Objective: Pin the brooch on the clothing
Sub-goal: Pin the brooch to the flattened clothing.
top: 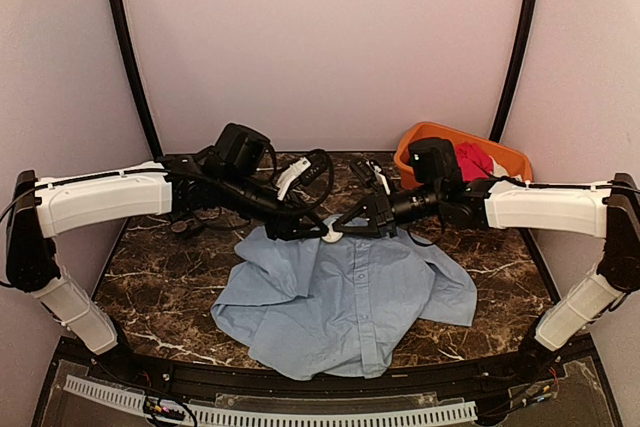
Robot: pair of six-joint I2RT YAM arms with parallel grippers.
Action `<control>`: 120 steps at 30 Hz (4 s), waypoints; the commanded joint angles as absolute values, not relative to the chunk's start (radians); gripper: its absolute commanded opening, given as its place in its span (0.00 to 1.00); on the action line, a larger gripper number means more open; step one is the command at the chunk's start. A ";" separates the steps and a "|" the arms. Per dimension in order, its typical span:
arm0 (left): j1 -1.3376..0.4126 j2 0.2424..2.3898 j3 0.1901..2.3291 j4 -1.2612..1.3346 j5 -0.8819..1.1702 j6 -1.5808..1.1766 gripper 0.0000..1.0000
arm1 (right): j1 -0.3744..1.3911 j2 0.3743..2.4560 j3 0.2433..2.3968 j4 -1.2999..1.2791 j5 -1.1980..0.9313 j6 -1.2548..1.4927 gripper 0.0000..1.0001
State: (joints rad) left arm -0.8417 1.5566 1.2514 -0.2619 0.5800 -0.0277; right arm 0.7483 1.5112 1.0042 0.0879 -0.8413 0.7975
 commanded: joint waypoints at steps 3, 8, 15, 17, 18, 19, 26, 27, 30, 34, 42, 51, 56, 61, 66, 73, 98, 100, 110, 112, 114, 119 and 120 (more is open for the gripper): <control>-0.899 1.575 1.285 -0.336 0.594 0.020 0.21 | 0.747 1.512 1.067 0.129 -0.738 0.773 0.00; -0.906 1.578 1.285 -0.330 0.610 0.019 0.22 | 0.747 1.516 1.076 0.122 -0.737 0.774 0.00; -0.917 1.580 1.282 -0.320 0.619 0.015 0.24 | 0.747 1.524 1.082 0.130 -0.738 0.787 0.00; -0.920 1.581 1.284 -0.330 0.606 0.023 0.24 | 0.747 1.526 1.086 0.133 -0.739 0.791 0.00; -0.921 1.581 1.286 -0.342 0.591 0.029 0.24 | 0.747 1.526 1.088 0.133 -0.739 0.796 0.00; -0.922 1.583 1.291 -0.348 0.584 0.033 0.24 | 0.748 1.526 1.089 0.133 -0.738 0.797 0.00; -0.929 1.588 1.303 -0.385 0.530 0.053 0.23 | 0.747 1.526 1.091 0.137 -0.740 0.804 0.00; -0.933 1.590 1.307 -0.390 0.526 0.056 0.23 | 0.746 1.526 1.092 0.139 -0.741 0.807 0.00; -0.935 1.591 1.312 -0.406 0.502 0.067 0.24 | 0.747 1.523 1.092 0.152 -0.749 0.817 0.00; -0.938 1.588 1.316 -0.416 0.484 0.074 0.23 | 0.747 1.518 1.090 0.171 -0.760 0.834 0.00; -0.944 1.582 1.328 -0.443 0.462 0.098 0.20 | 0.747 1.516 1.091 0.169 -0.753 0.848 0.00; -0.973 1.609 1.358 -0.494 0.418 0.135 0.20 | 0.747 1.522 1.098 0.137 -0.743 0.829 0.00; -0.980 1.611 1.356 -0.481 0.460 0.135 0.20 | 0.746 1.524 1.102 0.123 -0.735 0.818 0.00; -0.990 1.615 1.356 -0.480 0.469 0.139 0.21 | 0.746 1.529 1.102 0.121 -0.733 0.817 0.00; -1.014 1.629 1.364 -0.498 0.432 0.156 0.21 | 0.745 1.539 1.109 0.120 -0.733 0.822 0.00; -1.036 1.652 1.384 -0.527 0.365 0.162 0.21 | 0.745 1.539 1.112 0.117 -0.729 0.824 0.00; -0.916 1.495 1.285 -0.371 0.614 0.081 0.25 | 0.730 1.503 1.034 0.253 -0.815 0.810 0.00; -0.911 1.503 1.291 -0.366 0.636 0.073 0.28 | 0.731 1.502 1.033 0.263 -0.820 0.807 0.00; -0.910 1.498 1.310 -0.422 0.567 0.105 0.36 | 0.728 1.500 1.021 0.253 -0.818 0.791 0.00; -0.911 1.492 1.315 -0.442 0.524 0.118 0.36 | 0.728 1.499 1.019 0.249 -0.820 0.787 0.00; -0.911 1.487 1.322 -0.461 0.489 0.133 0.36 | 0.727 1.495 1.018 0.237 -0.817 0.781 0.00; -0.906 1.469 1.327 -0.474 0.440 0.149 0.35 | 0.726 1.494 1.016 0.207 -0.814 0.771 0.00; -0.903 1.466 1.327 -0.473 0.439 0.151 0.35 | 0.726 1.494 1.013 0.197 -0.811 0.766 0.00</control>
State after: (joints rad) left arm -0.9070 1.5188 1.3083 -0.4255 0.4828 0.1226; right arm 0.7338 1.5276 1.0241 0.1783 -0.8185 0.7910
